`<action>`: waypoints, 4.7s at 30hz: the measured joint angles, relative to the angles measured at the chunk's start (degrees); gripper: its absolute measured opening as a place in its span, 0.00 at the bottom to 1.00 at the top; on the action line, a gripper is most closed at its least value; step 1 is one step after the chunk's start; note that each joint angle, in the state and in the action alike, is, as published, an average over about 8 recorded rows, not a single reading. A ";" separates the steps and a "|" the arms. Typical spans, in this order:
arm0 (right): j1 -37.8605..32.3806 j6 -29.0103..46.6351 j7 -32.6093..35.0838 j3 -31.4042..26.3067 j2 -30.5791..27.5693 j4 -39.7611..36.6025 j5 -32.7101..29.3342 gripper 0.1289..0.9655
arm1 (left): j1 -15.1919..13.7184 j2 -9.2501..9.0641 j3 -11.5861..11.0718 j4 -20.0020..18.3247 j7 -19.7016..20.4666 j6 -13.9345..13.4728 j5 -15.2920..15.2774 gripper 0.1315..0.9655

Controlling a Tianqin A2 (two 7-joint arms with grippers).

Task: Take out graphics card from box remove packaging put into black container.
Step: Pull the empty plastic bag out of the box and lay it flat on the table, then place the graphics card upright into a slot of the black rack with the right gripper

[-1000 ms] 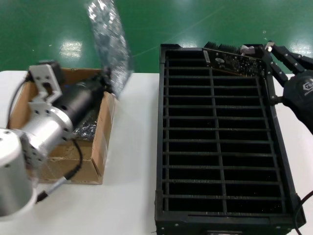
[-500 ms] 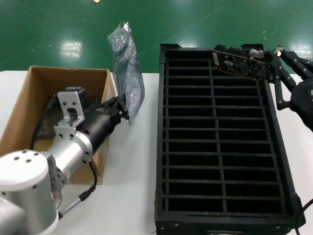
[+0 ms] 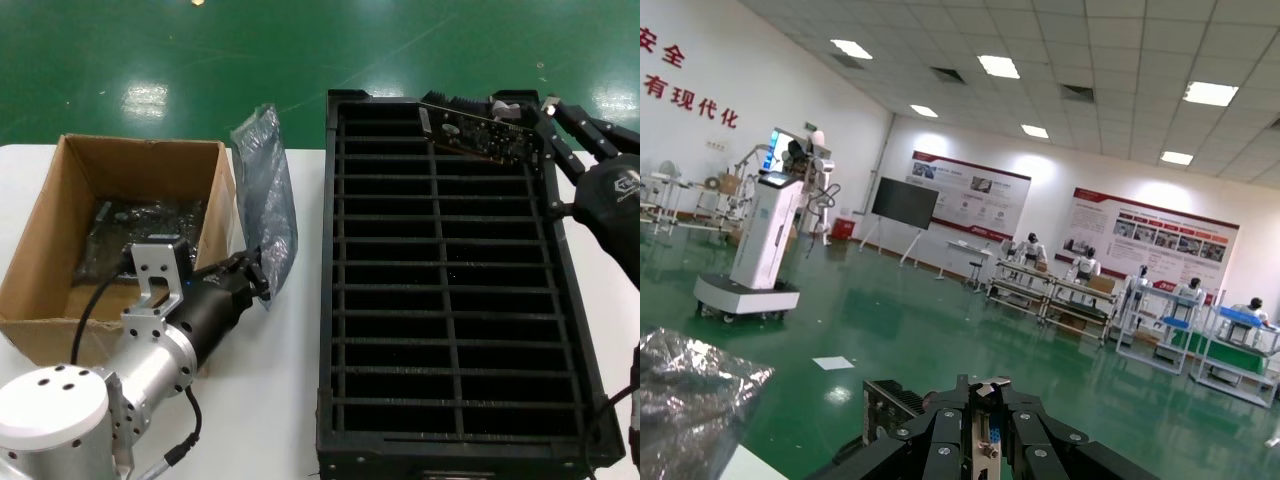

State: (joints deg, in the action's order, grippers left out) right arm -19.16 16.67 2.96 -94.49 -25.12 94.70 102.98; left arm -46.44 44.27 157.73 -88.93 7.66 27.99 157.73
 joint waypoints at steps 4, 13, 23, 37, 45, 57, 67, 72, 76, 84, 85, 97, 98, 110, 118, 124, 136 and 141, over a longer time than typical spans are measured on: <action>-0.46 0.40 0.33 -0.08 0.45 -0.52 0.17 0.06 | 0.79 0.04 0.00 -0.53 -0.47 0.07 0.00 0.01; -0.45 -0.14 -0.27 -0.47 0.29 -0.14 -0.39 0.06 | 2.12 -0.15 0.00 -1.16 -2.15 -0.05 0.00 0.02; -0.45 -2.54 -4.72 -2.49 -1.98 0.86 -2.74 0.06 | 2.11 0.45 0.00 -0.94 -2.98 -0.92 0.00 0.11; -2.91 3.82 -19.65 -2.20 3.82 6.10 -25.89 0.06 | -0.66 6.54 -0.14 -5.33 -9.53 -4.49 -0.20 0.31; -10.51 21.53 -28.72 -3.06 9.21 10.60 -44.78 0.06 | 2.90 10.21 -5.80 -10.70 -17.64 -6.18 -7.08 0.53; -24.96 42.88 -54.89 -19.35 3.62 12.12 -73.06 0.06 | 18.83 8.42 -25.65 -10.70 -15.59 -11.89 -23.80 0.81; -30.83 54.67 -58.15 -24.92 11.15 10.18 -93.50 0.06 | 27.73 5.66 -38.48 -10.78 -13.15 -15.91 -31.93 0.93; -31.29 58.39 -54.81 -25.38 14.72 8.56 -98.12 0.06 | 29.95 4.43 -42.25 -10.71 -12.18 -17.87 -33.98 0.96; -31.14 59.72 -52.24 -25.16 16.39 7.57 -99.64 0.06 | 30.98 3.61 -44.37 -10.84 -11.51 -19.18 -35.20 1.00; -30.21 60.06 -47.46 -23.67 17.59 6.08 -100.41 0.06 | 32.00 2.25 -47.04 -10.84 -10.55 -21.00 -37.25 1.00; -30.06 59.93 -46.91 -23.38 17.65 5.90 -100.42 0.06 | 32.09 2.08 -47.33 -10.81 -10.45 -21.21 -37.52 1.00; -29.24 58.67 -42.00 -20.72 18.82 3.58 -101.10 0.06 | 32.96 0.35 -50.00 -10.63 -8.98 -23.43 -40.33 1.00; -29.25 58.68 -41.67 -20.58 18.93 3.38 -101.14 0.06 | 33.04 0.24 -50.18 -10.65 -8.84 -23.58 -40.52 1.00; -29.18 58.30 -38.08 -19.50 19.22 1.22 -100.65 0.06 | 34.07 -0.55 -51.98 -11.23 -7.55 -24.34 -42.39 1.00; -28.93 57.23 -35.86 -19.53 19.37 -0.37 -99.45 0.06 | 34.43 -0.59 -52.48 -11.36 -7.04 -24.26 -43.06 1.00; -29.08 57.49 -34.74 -19.85 19.48 -1.29 -98.90 0.06 | 34.29 -0.63 -52.50 -11.13 -6.76 -24.24 -43.41 1.00; -30.47 58.76 -31.88 -20.77 18.75 -1.80 -97.19 0.06 | 33.43 -0.96 -52.24 -9.73 -6.44 -24.42 -43.99 1.00; -31.42 60.23 -29.84 -22.23 18.51 -2.30 -95.16 0.06 | 33.25 -1.50 -52.65 -9.32 -6.35 -25.07 -44.72 1.00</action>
State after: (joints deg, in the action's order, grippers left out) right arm -50.58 76.89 -26.88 -116.72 -6.61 92.41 7.81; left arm -13.19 42.76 105.09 -98.25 1.31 2.92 113.01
